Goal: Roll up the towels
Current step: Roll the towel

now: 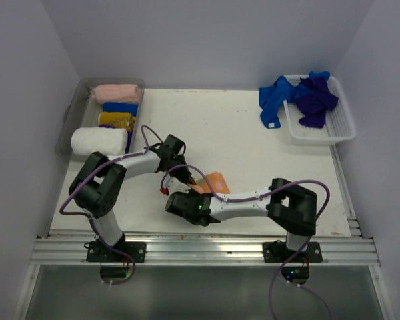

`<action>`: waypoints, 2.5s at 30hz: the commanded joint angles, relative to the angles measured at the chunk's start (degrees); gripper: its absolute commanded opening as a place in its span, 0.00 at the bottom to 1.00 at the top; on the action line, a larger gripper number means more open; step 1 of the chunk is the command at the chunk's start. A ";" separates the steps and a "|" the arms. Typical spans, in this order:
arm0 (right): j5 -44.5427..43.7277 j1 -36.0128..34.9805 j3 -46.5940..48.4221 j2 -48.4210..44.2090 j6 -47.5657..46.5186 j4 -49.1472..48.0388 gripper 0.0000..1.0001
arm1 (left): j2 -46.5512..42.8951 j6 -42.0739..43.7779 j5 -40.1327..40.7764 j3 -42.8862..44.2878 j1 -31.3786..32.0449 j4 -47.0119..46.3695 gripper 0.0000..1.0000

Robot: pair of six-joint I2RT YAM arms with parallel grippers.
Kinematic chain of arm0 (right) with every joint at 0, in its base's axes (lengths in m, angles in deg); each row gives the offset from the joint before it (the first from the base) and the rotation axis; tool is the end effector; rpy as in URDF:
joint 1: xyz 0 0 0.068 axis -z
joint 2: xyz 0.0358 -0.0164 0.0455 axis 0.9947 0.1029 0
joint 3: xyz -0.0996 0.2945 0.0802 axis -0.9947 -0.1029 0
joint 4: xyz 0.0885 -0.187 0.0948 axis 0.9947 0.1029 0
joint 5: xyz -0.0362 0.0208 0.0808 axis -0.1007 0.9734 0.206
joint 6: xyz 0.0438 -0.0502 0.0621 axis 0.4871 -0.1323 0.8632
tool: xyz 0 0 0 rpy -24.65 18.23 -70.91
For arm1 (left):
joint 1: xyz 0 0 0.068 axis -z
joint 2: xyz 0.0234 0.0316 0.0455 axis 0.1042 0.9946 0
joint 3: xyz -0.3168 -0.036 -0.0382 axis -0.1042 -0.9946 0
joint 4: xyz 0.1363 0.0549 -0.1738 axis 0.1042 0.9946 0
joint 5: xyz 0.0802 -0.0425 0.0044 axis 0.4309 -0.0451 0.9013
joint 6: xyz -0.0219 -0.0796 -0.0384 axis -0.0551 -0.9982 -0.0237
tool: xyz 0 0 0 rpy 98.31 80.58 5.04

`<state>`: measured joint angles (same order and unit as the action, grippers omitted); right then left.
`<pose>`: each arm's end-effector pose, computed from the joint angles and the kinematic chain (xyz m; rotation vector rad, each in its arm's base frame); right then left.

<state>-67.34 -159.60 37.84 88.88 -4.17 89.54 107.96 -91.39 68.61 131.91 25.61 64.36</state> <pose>0.1385 0.3300 0.2044 -1.0884 2.0697 -0.2220 0.2679 -0.1948 0.1769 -0.5384 2.9133 -0.7778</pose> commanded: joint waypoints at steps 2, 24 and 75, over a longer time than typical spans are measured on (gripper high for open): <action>-5.49 -0.52 1.21 0.37 10.51 3.05 0.11 | 0.20 0.44 1.31 0.11 0.31 3.44 0.09; 41.24 17.93 -33.86 -21.61 28.36 -42.89 0.03 | -10.71 -0.53 -1.78 -7.09 -0.04 -9.56 0.68; 27.80 13.79 -16.89 -24.95 26.32 -9.79 0.51 | -8.15 4.04 11.23 0.11 1.81 12.32 0.00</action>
<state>-41.37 -148.74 22.93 67.16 15.85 81.15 100.33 -89.32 81.50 131.93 28.08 77.43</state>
